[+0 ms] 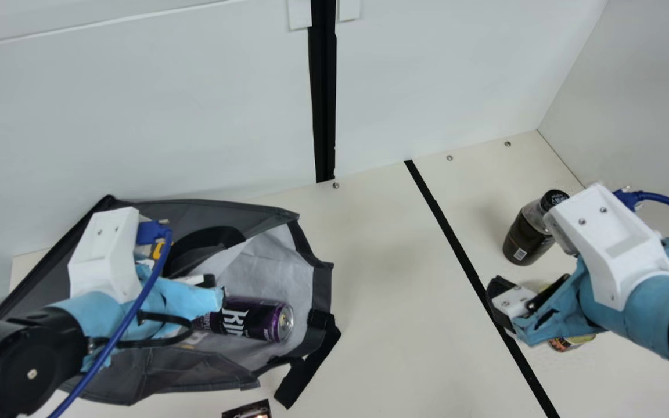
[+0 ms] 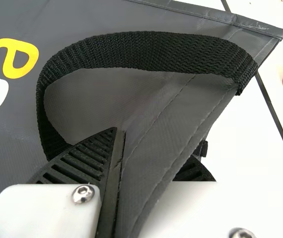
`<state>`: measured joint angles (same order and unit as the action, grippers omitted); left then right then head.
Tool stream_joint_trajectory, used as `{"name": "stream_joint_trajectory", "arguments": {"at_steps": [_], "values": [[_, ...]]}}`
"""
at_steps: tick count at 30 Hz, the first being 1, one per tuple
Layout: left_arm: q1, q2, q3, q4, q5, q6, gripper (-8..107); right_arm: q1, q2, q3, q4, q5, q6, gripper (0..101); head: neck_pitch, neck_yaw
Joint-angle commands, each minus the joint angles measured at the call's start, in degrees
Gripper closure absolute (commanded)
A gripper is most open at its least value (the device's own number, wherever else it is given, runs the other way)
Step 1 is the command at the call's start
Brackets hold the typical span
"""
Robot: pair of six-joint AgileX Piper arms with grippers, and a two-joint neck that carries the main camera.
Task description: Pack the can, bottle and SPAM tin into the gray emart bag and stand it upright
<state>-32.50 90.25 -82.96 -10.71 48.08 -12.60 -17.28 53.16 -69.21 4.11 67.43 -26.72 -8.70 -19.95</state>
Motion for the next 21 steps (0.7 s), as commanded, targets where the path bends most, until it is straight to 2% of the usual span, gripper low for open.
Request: {"name": "stream_joint_trajectory", "arguments": {"at_steps": [1, 13, 21], "values": [[0.0, 0.0, 0.0, 0.0, 0.0, 0.0, 107, 0.74, -0.45, -0.37, -2.25, 0.46, 2.35, 6, -1.3, -0.05], [0.0, 0.0, 0.0, 0.0, 0.0, 0.0, 107, 5.01, -4.73, -1.44, -11.65, 2.47, 10.33, 6, -1.3, -0.05], [0.0, 0.0, 0.0, 0.0, 0.0, 0.0, 107, 5.54, -7.2, -0.9, -14.97, 2.47, 13.23, 6, -1.3, -0.05]]}}
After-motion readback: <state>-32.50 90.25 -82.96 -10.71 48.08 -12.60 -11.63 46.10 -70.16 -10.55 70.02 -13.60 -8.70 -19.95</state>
